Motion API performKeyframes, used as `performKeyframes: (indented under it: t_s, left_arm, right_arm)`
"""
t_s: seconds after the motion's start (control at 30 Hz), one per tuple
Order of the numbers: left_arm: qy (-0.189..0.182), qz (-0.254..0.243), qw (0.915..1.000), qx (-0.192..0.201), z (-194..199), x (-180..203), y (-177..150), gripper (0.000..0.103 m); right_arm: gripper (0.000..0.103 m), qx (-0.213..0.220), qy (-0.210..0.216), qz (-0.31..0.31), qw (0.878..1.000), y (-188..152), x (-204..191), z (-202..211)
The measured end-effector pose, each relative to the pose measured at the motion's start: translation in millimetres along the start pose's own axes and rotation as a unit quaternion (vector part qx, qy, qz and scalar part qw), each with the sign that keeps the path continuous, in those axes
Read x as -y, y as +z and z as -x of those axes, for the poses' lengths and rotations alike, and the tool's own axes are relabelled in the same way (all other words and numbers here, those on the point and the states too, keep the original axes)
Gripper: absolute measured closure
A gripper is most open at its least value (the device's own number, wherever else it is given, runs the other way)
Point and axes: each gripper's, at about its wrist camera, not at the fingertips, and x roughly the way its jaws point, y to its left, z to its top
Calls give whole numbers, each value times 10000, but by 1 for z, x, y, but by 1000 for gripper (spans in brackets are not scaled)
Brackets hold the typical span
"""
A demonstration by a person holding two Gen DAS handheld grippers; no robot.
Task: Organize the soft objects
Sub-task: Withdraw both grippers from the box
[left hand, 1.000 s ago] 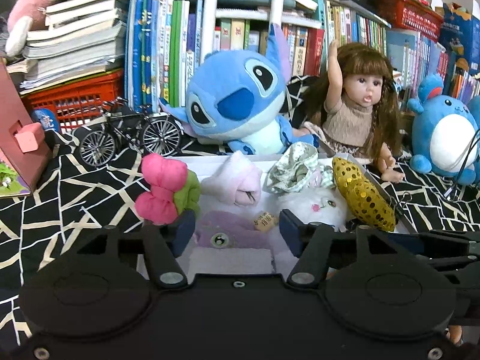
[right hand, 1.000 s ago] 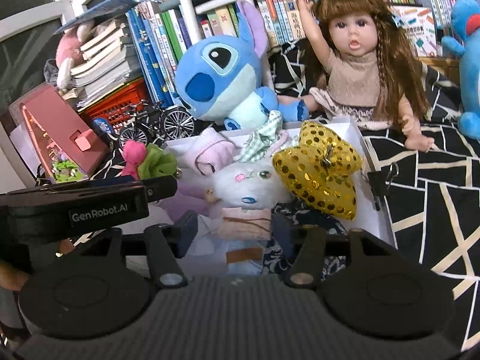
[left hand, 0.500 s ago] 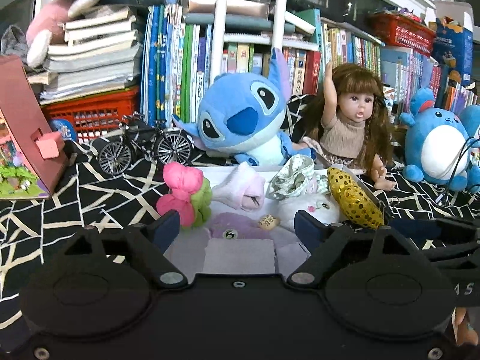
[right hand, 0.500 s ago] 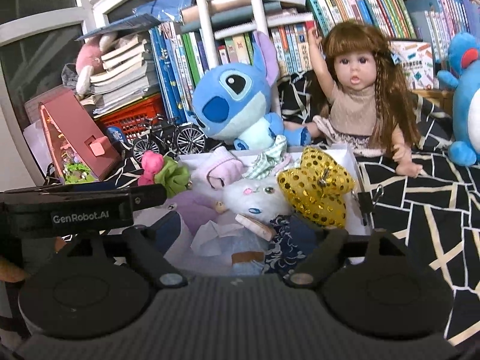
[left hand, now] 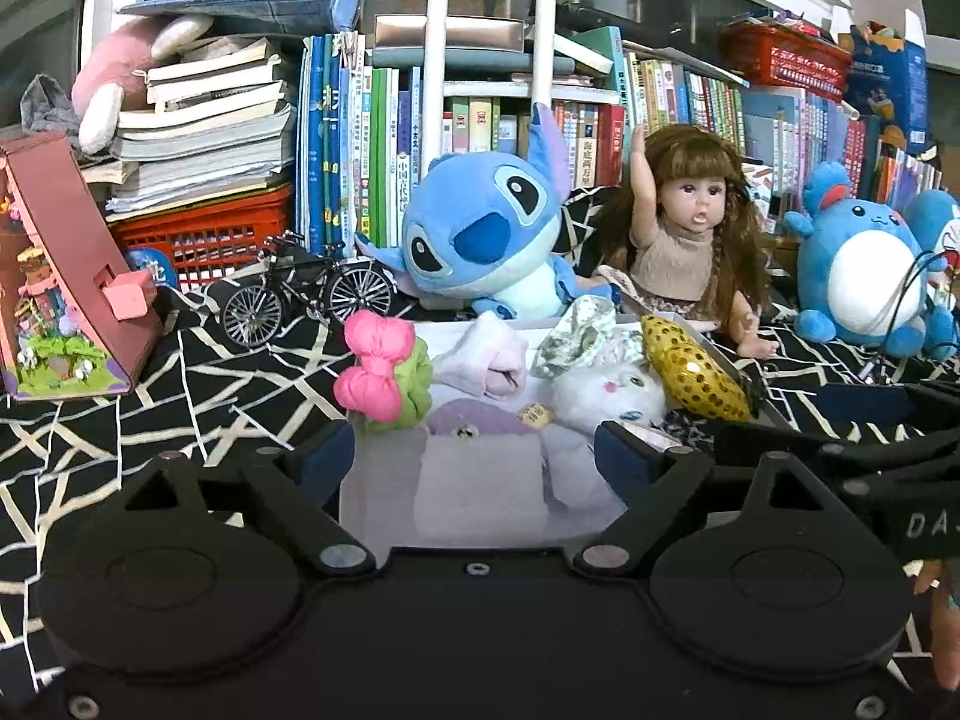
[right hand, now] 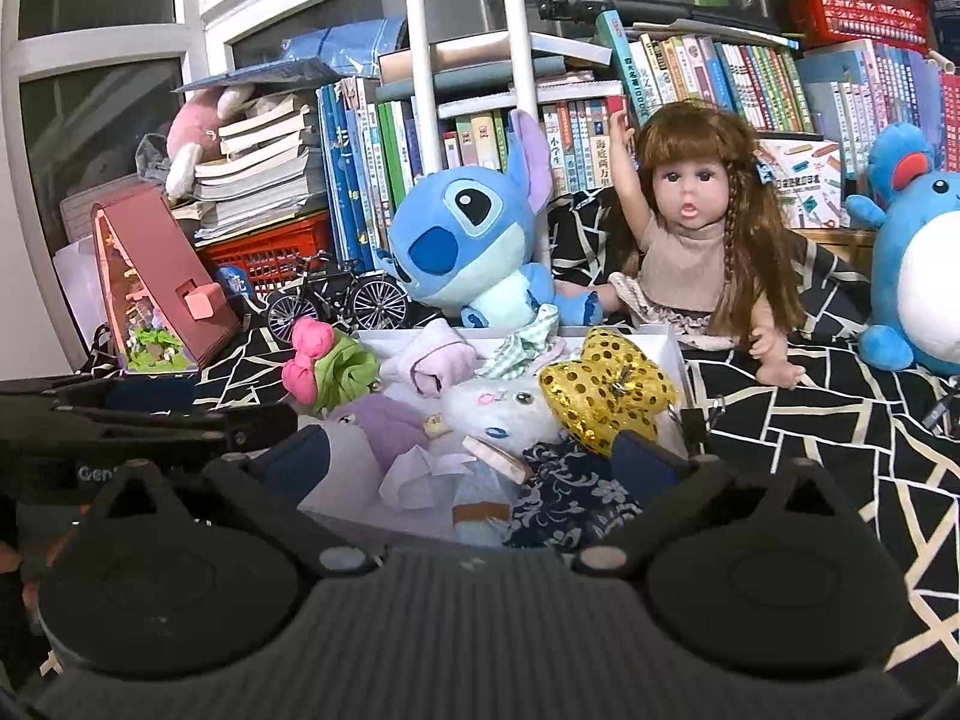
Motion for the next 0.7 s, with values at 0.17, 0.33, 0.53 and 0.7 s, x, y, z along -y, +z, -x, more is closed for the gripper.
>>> performKeyframes:
  t_s: [0.17, 0.33, 0.53, 0.7]
  left_arm:
    - [-109, 81, 9999, -44, 12, 2, -7, 16]
    - [-146, 60, 9999, -21, 23, 4, -15, 16]
    - [-179, 133, 9997, -78, 31, 4, -24, 16]
    - [-128, 137, 9998, -91, 35, 5, -33, 15]
  right_arm:
    - [0, 20, -73, -59, 10000, -5, 3, 10]
    - [0, 44, -191, -12, 9998, -11, 4, 19]
    - [0, 112, -329, 49, 9994, -17, 3, 30]
    - [0, 140, -412, 33, 9990, -23, 5, 35]
